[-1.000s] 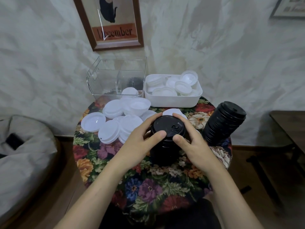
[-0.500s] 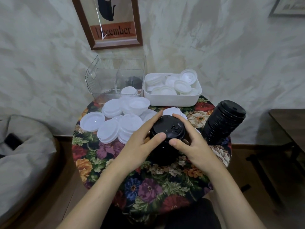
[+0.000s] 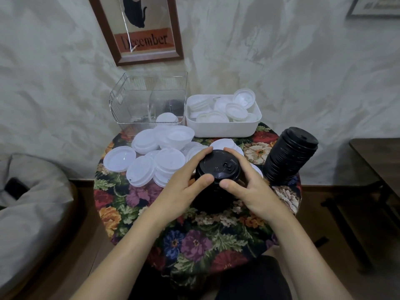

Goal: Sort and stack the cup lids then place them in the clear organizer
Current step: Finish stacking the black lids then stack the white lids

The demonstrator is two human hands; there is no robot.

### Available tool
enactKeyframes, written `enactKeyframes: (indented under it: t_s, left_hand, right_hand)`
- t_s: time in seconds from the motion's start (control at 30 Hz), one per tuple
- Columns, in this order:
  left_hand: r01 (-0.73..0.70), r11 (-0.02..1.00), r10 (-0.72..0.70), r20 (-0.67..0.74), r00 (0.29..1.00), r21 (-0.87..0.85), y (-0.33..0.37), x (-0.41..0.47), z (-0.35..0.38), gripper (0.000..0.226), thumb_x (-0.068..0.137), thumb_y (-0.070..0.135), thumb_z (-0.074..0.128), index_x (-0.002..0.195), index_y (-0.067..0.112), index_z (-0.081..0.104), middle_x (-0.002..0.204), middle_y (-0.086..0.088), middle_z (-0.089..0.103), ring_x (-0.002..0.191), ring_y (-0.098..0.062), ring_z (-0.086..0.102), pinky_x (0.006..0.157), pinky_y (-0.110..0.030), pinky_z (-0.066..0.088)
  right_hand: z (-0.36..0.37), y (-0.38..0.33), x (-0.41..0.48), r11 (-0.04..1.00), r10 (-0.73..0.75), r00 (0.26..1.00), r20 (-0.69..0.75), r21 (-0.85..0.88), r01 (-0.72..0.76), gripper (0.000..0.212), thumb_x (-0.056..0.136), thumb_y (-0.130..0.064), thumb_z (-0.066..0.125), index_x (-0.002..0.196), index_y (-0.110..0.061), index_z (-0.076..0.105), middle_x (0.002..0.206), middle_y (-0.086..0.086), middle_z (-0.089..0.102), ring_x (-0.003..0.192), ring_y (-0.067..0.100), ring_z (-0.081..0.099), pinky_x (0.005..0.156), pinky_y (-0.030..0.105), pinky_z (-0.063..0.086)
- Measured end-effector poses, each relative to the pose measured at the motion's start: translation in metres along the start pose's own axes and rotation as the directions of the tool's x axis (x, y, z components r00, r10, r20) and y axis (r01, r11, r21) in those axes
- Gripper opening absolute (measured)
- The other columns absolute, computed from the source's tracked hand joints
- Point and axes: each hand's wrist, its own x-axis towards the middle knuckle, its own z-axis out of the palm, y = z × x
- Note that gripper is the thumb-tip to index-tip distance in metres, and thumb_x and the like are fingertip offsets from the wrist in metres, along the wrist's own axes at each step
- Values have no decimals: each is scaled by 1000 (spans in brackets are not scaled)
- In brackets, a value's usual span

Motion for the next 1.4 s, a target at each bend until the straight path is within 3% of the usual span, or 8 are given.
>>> enactKeyframes:
  t_s: [0.13,0.33,0.6,0.73,0.93,1.07,1.17,1.4]
  left_hand:
    - [15,1000,-15,7,1000,20,5,-2,-1,60,94,55,65,147,59,37,147,36,48,138,6,47,109,-16,43]
    - [12,1000,-13,-27,1000,-29,10,-2,-1,66,93,40,69,152,47,40,145,35,52,137,5,49,106,-16,43]
    - [39,997,-43,-47,998,-71,4,-2,-4,78,86,51,75,153,50,36,148,32,50,139,5,47,107,-13,42]
    - [58,995,-62,-54,997,-75,-6,-9,-5,81,84,55,73,154,49,33,153,30,47,145,2,41,116,-24,39]
    - [122,991,-124,-37,992,-59,-23,-24,-3,90,85,49,80,160,43,31,158,20,45,147,-2,40,122,-44,37]
    - [124,991,-126,-33,992,-50,-24,-26,1,84,88,43,79,159,39,34,156,19,48,145,0,43,122,-37,37]
    - [135,987,-137,-21,990,-84,-22,-26,1,85,86,43,79,159,36,36,157,17,48,145,-2,44,120,-37,38]
    - [149,980,-154,-31,988,-129,-21,-29,7,70,92,22,75,154,32,44,149,15,57,139,-2,51,114,-26,46]
  right_hand:
    - [-2,-8,-1,1000,-9,1000,4,-12,9,76,89,-38,75,156,-32,39,139,-26,60,132,-4,54,102,13,44]
    - [-3,-16,-3,1000,5,1000,11,-13,-4,81,86,-40,75,154,-50,32,138,-41,54,134,-12,48,107,12,42]
    - [-12,-11,-13,999,11,1000,-23,54,-10,79,91,-37,76,159,-37,35,152,-22,50,140,-10,43,107,12,42]
    - [-17,1,-26,999,39,978,-205,14,-37,58,93,-45,64,148,-33,53,142,-17,61,130,-8,55,107,14,46]
    - [-22,16,-43,978,13,926,-378,-187,-90,26,104,-25,62,126,-33,72,123,-24,70,117,-10,61,95,10,48]
    - [-13,22,-45,989,146,924,-352,25,-146,21,103,-21,62,118,-30,75,109,-5,78,96,13,74,80,32,62]
    - [2,25,-44,972,211,939,-271,161,-171,21,102,-20,64,120,-29,72,112,-6,77,105,15,74,85,37,63]
    - [12,29,-45,958,233,954,-189,211,-193,27,103,-13,63,121,-33,68,117,-14,76,114,6,70,90,28,60]
